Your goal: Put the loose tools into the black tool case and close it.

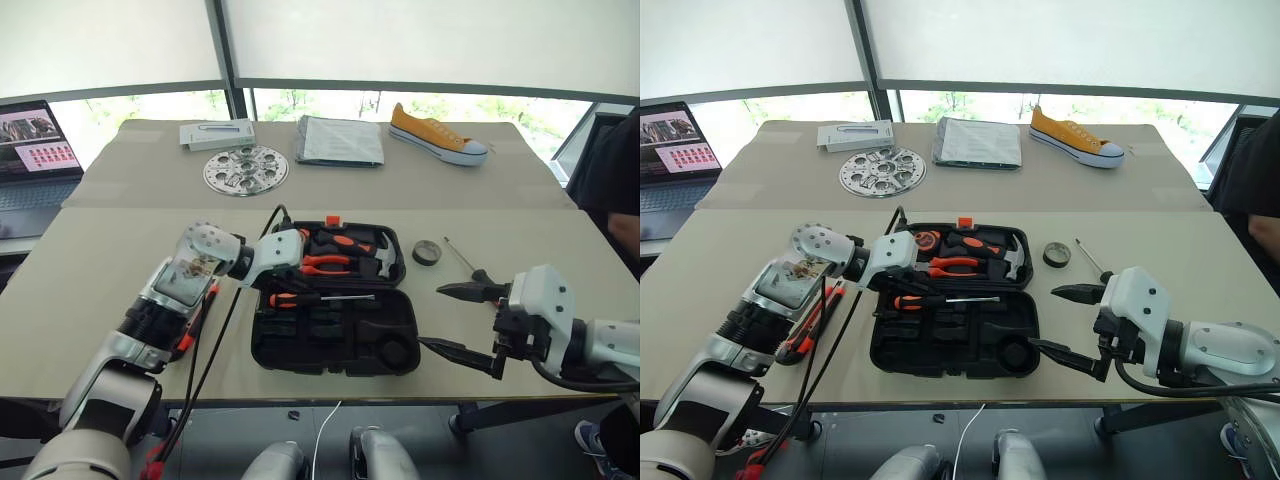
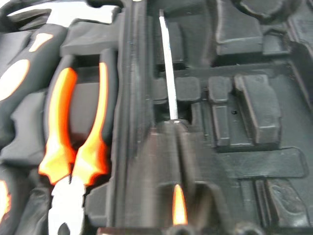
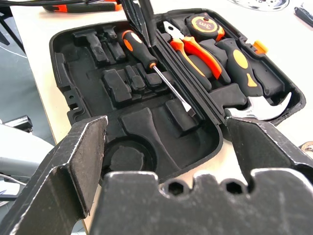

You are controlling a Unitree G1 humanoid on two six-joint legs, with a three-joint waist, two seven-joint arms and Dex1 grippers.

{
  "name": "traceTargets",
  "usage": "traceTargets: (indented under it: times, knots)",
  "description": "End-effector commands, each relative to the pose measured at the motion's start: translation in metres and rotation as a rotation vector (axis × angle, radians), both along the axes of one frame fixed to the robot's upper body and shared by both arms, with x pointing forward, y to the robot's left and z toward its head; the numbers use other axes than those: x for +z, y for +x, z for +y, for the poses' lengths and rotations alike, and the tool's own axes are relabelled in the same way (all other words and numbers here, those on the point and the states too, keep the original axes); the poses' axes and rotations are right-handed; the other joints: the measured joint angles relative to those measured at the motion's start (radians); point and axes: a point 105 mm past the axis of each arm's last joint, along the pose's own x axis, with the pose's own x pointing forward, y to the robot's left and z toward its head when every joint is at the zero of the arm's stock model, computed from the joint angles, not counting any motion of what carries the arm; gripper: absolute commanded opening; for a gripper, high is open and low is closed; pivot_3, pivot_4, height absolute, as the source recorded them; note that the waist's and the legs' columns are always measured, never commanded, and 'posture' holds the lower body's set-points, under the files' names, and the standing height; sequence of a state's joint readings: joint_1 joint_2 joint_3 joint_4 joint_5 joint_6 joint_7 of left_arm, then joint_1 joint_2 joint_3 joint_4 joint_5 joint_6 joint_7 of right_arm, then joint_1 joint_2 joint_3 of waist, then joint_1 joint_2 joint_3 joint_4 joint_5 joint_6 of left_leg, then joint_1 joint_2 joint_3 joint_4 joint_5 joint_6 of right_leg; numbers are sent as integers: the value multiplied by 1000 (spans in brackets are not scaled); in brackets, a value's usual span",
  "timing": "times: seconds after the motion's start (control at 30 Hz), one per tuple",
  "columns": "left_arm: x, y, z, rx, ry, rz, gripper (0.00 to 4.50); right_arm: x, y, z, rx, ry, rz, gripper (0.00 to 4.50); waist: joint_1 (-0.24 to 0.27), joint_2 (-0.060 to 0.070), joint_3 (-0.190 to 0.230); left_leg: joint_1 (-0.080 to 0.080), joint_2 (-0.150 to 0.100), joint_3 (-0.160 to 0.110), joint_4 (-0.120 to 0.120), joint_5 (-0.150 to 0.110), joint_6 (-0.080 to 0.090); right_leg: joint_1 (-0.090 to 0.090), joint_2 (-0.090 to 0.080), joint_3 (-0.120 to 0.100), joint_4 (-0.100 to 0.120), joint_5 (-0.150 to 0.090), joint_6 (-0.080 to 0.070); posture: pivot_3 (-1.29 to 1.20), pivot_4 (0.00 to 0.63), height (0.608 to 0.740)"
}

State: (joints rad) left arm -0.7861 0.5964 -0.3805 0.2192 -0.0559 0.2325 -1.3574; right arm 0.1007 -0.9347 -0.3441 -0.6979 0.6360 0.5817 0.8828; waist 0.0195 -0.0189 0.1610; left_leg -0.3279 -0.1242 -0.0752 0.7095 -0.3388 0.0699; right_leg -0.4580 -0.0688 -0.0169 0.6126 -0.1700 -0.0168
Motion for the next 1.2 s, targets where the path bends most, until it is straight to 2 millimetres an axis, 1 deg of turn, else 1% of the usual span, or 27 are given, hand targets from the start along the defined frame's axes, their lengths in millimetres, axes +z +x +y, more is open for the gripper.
traceTargets:
  times: [0.03,0.17,0.27,0.3,0.4,0.47,0.5,0.53,0.57,0.6,0.67,0.7,0.73,0.77,0.8,0.83,0.9,1.0,1.1,1.2]
  knots:
    - [-10,0,-2,-20,66,-39,38,6,-2,2,0,5,-28,4500,0,0,0,0,0,0,0,0,0,0,0,0,0,0,0,0,150,740]
    - [-31,12,1,5,165,-128,38,4,-3,3,1,8,-26,4500,7,0,0,0,0,0,1,0,0,1,0,0,0,0,0,0,150,740]
    - [-39,16,1,17,165,-130,38,4,-4,5,4,11,-24,4500,23,2,-2,1,0,0,3,0,0,4,0,1,0,2,3,0,150,740]
    - [-38,16,0,21,149,-121,38,3,-5,5,4,11,-23,4500,27,3,-3,2,0,0,3,-2,3,5,0,1,-1,2,3,0,150,740]
    - [-26,12,0,34,72,-71,38,3,-6,3,1,8,-21,4500,28,3,-3,2,0,0,4,-2,3,7,-1,1,-1,3,6,0,150,740]
    - [-11,9,2,46,-3,-30,38,3,-6,0,-15,7,-20,4500,23,3,-3,2,0,0,4,-2,3,7,0,2,-1,2,7,0,150,740]
    - [-1,6,3,50,-53,-1,274,4,-6,-2,-27,9,-20,4500,20,3,-3,2,0,0,4,-2,3,5,0,2,-1,2,7,0,150,740]
    - [14,3,6,54,-127,35,547,3,-5,-7,-58,19,-11,4500,17,3,-3,1,0,0,4,-2,4,3,0,1,0,3,6,0,150,740]
    - [24,-1,8,53,-174,59,719,3,-4,-11,-80,26,-4,4500,14,2,-3,0,0,0,4,-2,4,1,1,2,1,3,6,0,150,740]
    - [33,-4,11,52,-212,82,1077,3,-4,-16,-101,34,5,4500,10,2,-2,-2,0,0,4,-2,3,-1,1,2,1,3,5,0,150,740]
    - [49,-7,19,61,-281,93,1815,1,-2,-31,-171,45,26,4500,6,2,-2,-3,1,0,5,-2,3,-3,3,1,2,3,4,0,150,740]
    - [58,-7,22,74,-324,82,2247,-1,0,-42,-220,51,41,4500,5,2,-2,-3,1,0,5,-2,3,-3,3,1,1,4,3,0,150,740]
    - [72,-9,27,85,-396,77,2604,-3,7,-65,-320,61,57,4500,5,2,-2,-3,1,0,5,-2,3,-2,3,1,0,4,3,0,150,740]
    - [81,-13,30,79,-435,106,2940,-7,12,-86,-410,67,72,4500,5,2,-2,-3,0,0,5,-2,4,-2,3,1,0,4,3,0,150,740]
    - [87,-17,32,72,-457,130,3296,-9,15,-100,-467,72,82,4500,5,2,-2,-3,0,0,5,-2,4,-2,2,1,-2,4,3,0,150,740]
    - [91,-25,33,37,-464,158,3707,-12,19,-112,-516,68,88,4500,6,2,-2,-3,-1,0,5,-2,4,-1,1,1,-2,4,4,0,150,740]
    - [95,-34,31,-4,-464,189,4392,-19,27,-125,-558,50,92,4500,5,3,-2,-3,-2,1,5,-2,4,-1,0,1,-2,4,4,0,150,740]
    - [99,-43,27,-31,-473,218,4392,-37,45,-140,-623,9,103,4500,-2,3,-3,-2,-1,1,5,-2,3,-1,0,1,-2,4,4,0,150,740]
    - [97,-50,25,-49,-453,228,4392,-50,62,-146,-651,-4,110,4500,-10,3,-3,-2,-1,1,4,-1,2,-1,0,2,-1,4,3,0,150,740]
    - [93,-55,25,-64,-427,226,4392,-59,78,-145,-668,27,124,4500,-14,4,-3,-2,0,1,4,-1,2,-1,1,2,-1,4,2,0,150,740]
